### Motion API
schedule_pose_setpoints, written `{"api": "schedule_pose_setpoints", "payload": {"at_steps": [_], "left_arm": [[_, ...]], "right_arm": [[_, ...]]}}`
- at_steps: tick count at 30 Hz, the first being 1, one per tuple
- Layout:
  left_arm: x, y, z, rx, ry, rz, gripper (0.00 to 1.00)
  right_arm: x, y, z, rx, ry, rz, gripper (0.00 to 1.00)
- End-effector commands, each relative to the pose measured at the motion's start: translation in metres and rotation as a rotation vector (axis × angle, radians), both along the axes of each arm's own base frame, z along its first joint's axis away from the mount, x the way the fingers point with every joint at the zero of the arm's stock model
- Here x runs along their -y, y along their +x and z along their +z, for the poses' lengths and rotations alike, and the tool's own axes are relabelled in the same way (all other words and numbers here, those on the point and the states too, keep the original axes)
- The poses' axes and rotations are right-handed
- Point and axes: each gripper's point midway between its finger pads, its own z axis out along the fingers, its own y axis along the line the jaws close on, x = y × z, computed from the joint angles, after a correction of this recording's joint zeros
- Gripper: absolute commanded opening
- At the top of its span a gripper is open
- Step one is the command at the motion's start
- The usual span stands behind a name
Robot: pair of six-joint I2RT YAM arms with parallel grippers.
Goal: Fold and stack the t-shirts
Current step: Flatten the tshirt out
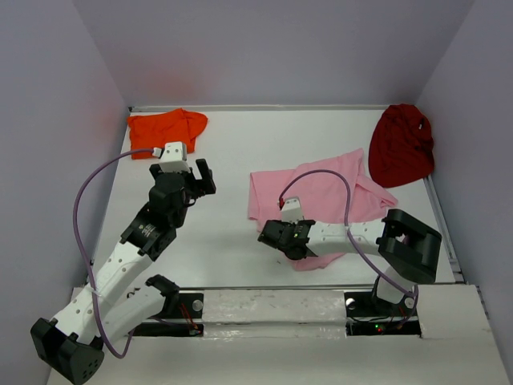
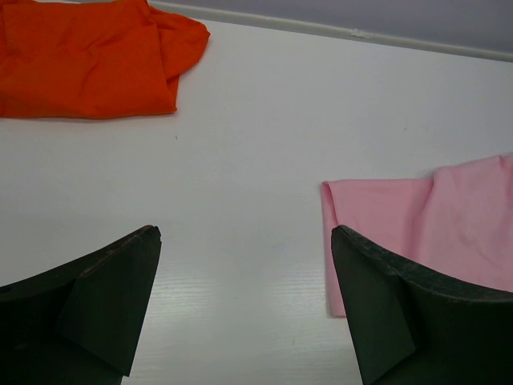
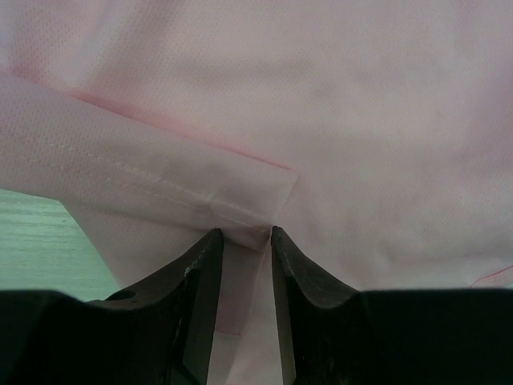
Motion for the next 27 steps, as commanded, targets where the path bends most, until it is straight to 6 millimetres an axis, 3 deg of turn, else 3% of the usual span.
{"api": "schedule_pose_setpoints", "payload": {"at_steps": [1, 9, 12, 15, 21, 24, 27], "left_arm": [[-0.004, -0.001, 0.006, 0.033, 0.002, 0.016, 0.97], [-0.003, -0.001, 0.005, 0.033, 0.001, 0.014, 0.97], [-0.003, -0.002, 0.006, 0.035, 0.001, 0.013, 0.97], [-0.003, -0.002, 0.006, 0.035, 0.002, 0.012, 0.97], [-0.002, -0.002, 0.006, 0.036, 0.0, 0.011, 0.97], [-0.003, -0.002, 0.005, 0.034, 0.004, 0.014, 0.97], [-0.002, -0.001, 0.004, 0.03, 0.005, 0.014, 0.97]], "right_arm": [[-0.016, 0.007, 0.006, 0.027, 0.043, 0.003, 0.36], [-0.012, 0.005, 0.003, 0.022, 0.036, 0.003, 0.17], [-0.011, 0.005, 0.001, 0.019, 0.031, 0.004, 0.15], [-0.011, 0.004, 0.0, 0.016, 0.035, 0.004, 0.05], [-0.01, 0.003, 0.0, 0.012, 0.036, 0.011, 0.0], [-0.012, 0.003, 0.007, 0.017, 0.052, 0.02, 0.0], [-0.016, 0.006, 0.032, 0.045, 0.1, 0.032, 0.0]]}}
